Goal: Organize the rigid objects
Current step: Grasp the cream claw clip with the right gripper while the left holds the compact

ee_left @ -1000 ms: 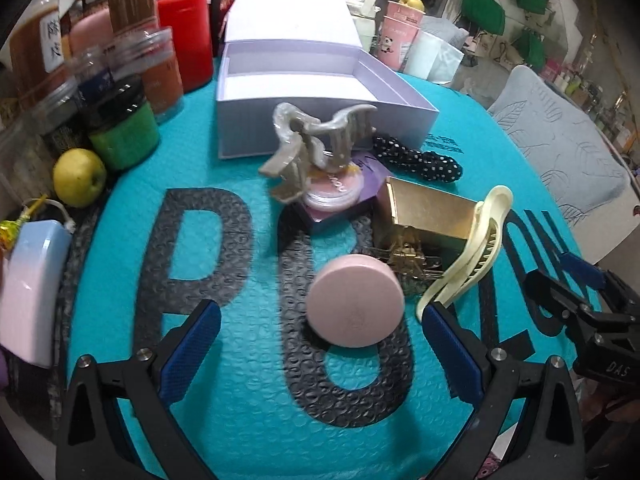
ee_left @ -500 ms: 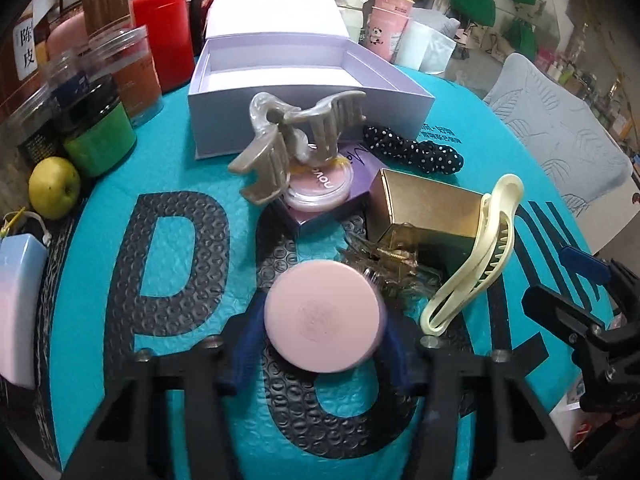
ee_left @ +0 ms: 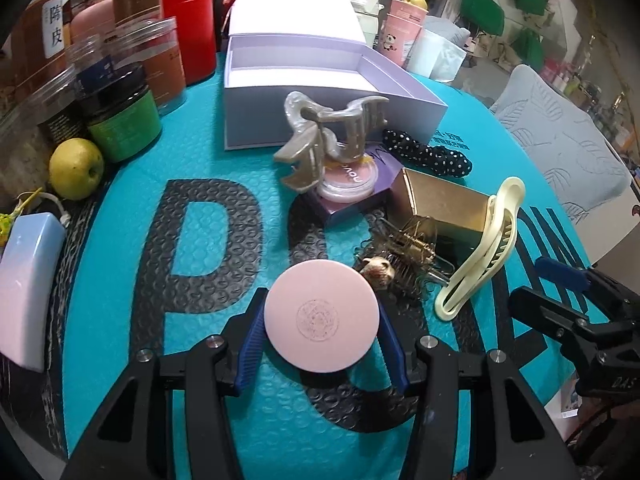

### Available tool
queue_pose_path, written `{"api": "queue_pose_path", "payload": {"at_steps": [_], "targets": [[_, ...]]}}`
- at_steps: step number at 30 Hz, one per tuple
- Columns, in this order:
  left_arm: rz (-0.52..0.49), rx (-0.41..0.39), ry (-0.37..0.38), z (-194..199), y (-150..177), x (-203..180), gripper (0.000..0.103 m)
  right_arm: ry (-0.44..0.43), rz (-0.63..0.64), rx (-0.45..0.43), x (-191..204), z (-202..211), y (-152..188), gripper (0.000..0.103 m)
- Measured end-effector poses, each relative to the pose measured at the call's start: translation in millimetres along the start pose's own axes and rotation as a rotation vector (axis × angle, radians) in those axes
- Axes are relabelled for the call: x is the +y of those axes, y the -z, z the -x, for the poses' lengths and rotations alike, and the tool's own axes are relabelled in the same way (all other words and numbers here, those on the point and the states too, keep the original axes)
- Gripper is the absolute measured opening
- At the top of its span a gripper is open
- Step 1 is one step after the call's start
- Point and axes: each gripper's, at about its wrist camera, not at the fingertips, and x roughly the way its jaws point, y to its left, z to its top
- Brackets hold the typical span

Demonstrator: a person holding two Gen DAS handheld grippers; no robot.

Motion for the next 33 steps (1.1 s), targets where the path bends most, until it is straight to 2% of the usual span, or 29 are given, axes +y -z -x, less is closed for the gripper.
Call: {"api": "queue_pose_path", "payload": {"at_steps": [1,4,7,13,22,24,25,33], "targets": [[0.002,-0.002,-0.001,0.6,0.3,1.1,0.051,-0.016,0.000,0.005,2.1,-1.8,-0.5,0.086],[0.015,-0.007,-0.008,0.9,0.8,5.0,0.051,-0.077,-0.001,0.018,7.6,-8.6,-0.7,0.086],[0.022,-0.015,-0.007,3.0,0.7,7.6,0.051,-0.118,-0.008,0.046,11.2,-18.4,-2.8,0.080],[0.048,-0.016,0.000,3.1,-0.1,11.4,0.051,-0.157,-0.032,0.037,15.3,-28.0,-7.3,0.068],[0.065,-0.031,-0.023,7.4,-5.6,17.8,0.051,-0.188,-0.155,-0.041,3.7,-30.9,-11.2,0.041],[0.069,-0.034,-0.026,8.0,-7.2,19.1,0.051,-0.182,-0.176,-0.049,-0.8,-30.6,-11.0,0.027],[0.068,-0.035,-0.028,8.4,-8.3,19.2,0.051,-0.183,-0.183,-0.047,-3.1,-30.7,-11.0,0.024],[0.046,-0.052,-0.040,16.4,-17.6,15.8,0.051,-0.146,-0.156,-0.048,-4.5,-22.3,-16.5,0.023]]}}
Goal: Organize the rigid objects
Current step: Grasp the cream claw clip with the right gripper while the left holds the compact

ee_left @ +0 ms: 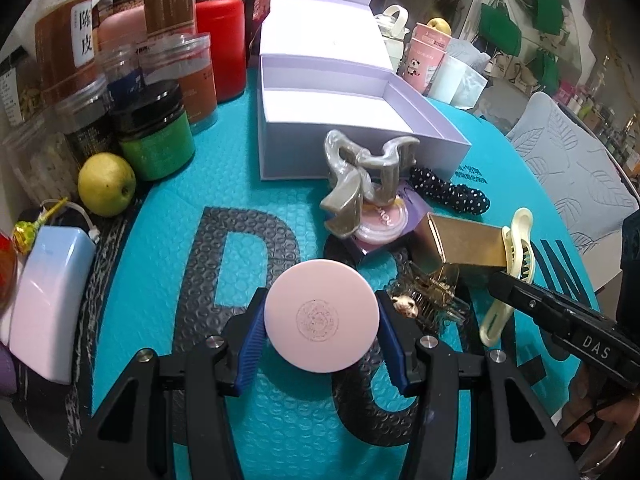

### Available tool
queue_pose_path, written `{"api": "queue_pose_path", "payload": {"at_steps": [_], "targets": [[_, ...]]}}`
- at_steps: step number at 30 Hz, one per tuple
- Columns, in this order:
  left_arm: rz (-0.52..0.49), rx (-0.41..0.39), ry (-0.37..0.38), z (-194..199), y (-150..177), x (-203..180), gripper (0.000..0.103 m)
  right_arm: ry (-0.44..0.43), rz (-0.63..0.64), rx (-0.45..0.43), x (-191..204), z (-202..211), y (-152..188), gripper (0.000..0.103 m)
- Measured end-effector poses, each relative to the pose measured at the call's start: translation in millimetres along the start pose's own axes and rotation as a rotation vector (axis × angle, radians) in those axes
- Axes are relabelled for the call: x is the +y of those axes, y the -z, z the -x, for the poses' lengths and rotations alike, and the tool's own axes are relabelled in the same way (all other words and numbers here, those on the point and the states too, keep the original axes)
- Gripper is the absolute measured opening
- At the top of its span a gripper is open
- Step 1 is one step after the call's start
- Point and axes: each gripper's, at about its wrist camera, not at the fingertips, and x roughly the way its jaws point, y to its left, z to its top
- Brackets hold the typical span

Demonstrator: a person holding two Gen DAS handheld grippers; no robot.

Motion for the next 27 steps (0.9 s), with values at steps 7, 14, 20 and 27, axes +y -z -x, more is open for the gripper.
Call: {"api": "queue_pose_path", "payload": {"at_steps": [7,14,20,27], "targets": [[-0.022,-0.034,-0.011,9.7,-8.8,-3.1,0.051,0.023,0.024,-0.016,3.2,13.1,-2.9,0.020],[-0.031,-0.046,-0.012,14.6,-12.8,-5.7,0.051,0.002,0.036,-0.032,4.8,23.2,-3.5,0.018],[-0.029,-0.064,-0.026,18.6,-19.6,-9.3,0.051,-0.017,0.059,-0.043,6.1,23.6,-4.8,0.018],[-0.023,-0.082,-0.025,24.6,-26.2,-10.2,0.051,-0.035,0.081,-0.048,5.4,25.2,-10.8,0.017]]}}
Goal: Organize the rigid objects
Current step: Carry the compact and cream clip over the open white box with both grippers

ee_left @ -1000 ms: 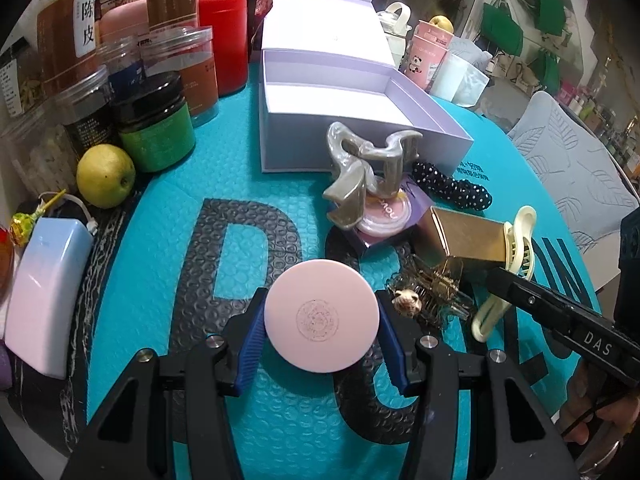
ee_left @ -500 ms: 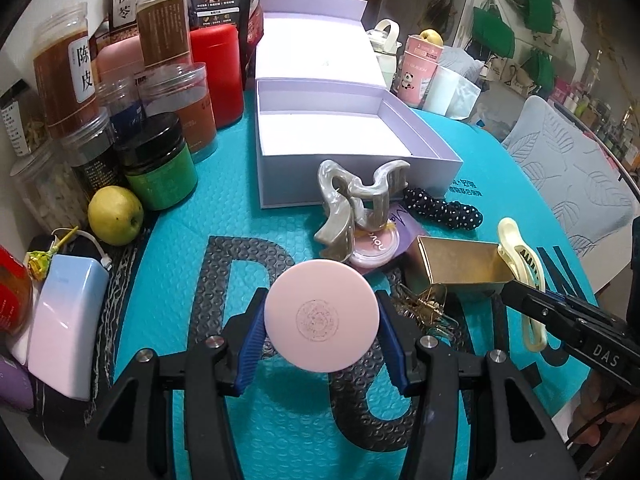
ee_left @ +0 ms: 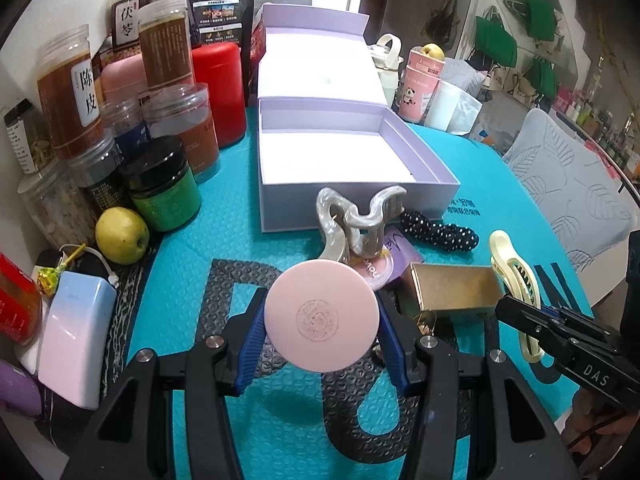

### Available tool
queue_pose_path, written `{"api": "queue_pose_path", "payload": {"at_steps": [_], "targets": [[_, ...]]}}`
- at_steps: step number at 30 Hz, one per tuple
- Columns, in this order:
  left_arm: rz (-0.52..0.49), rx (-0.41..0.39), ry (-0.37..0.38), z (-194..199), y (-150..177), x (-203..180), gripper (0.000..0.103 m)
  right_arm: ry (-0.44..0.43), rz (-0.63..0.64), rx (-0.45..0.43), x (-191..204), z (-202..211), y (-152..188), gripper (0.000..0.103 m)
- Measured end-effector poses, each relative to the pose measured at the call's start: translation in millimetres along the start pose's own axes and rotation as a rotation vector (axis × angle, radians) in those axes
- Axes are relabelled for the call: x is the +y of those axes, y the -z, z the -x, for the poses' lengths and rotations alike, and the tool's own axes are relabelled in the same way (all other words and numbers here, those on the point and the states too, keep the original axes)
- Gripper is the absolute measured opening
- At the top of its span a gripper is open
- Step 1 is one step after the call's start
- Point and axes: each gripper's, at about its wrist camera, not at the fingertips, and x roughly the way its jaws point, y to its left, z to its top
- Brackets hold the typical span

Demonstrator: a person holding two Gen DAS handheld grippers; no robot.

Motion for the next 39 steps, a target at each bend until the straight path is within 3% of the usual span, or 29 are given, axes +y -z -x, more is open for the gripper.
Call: {"api": "queue_pose_path", "payload": {"at_steps": [4,19,39], "targets": [[-0.031,-0.021,-0.033,4.4,-6.8,-4.3,0.051,-0.006,0.022,-0.004,3.3,2.5,-7.5,0.017],[-0.068,-0.051,-0.014,2.4,-45.8,-11.1,0.051,-0.050,0.103,0.027,16.9,-4.0,-48.4,0.017],[-0.068,-0.068,0.008,-36.4,-132.7,-6.5,0.051,-0.057,0.185,0.025,2.0,-24.2,-137.6,0.017]]}}
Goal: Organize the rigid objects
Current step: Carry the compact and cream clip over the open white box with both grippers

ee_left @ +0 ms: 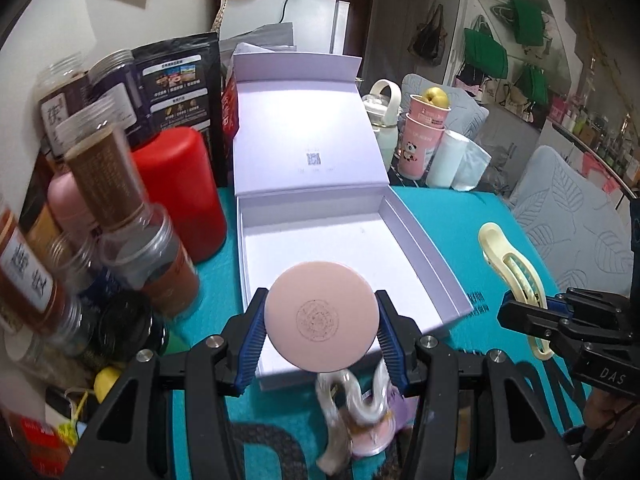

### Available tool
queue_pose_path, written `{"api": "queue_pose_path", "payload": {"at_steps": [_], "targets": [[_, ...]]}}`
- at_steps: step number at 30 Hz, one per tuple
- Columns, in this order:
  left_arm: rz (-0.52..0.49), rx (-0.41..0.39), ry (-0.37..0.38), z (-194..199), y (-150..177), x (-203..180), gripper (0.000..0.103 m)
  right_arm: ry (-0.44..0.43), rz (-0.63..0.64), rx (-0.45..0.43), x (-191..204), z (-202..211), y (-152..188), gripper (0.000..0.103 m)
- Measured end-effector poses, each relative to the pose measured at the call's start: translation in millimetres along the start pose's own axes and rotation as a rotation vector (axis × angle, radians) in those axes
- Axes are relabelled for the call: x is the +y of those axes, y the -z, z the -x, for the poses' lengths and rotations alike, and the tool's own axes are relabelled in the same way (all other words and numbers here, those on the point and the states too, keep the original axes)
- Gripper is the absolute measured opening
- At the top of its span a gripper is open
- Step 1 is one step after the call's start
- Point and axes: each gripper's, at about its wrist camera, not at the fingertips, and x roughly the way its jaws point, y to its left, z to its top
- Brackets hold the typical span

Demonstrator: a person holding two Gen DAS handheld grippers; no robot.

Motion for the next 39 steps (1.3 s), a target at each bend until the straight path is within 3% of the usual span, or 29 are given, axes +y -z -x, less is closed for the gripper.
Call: {"api": "queue_pose_path", "payload": {"at_steps": [25,31,39], "targets": [[-0.002,0.027,-0.027,-80.6,-80.2,24.6,0.051,-0.052,0.118,0.030,-26.3,-53.7,-86.4,0.017],[-0.016,0.067,-0.014,-103.9,-96.8,28.7,0.051,-0.066,0.136,0.076,-34.8,-74.4,-102.4,0.017],[-0.031,0.117,-0.054,-133.5,-99.2,32.3,0.051,-0.043,0.155,0.129,-40.3,-106.6,-111.6,0.017]]}}
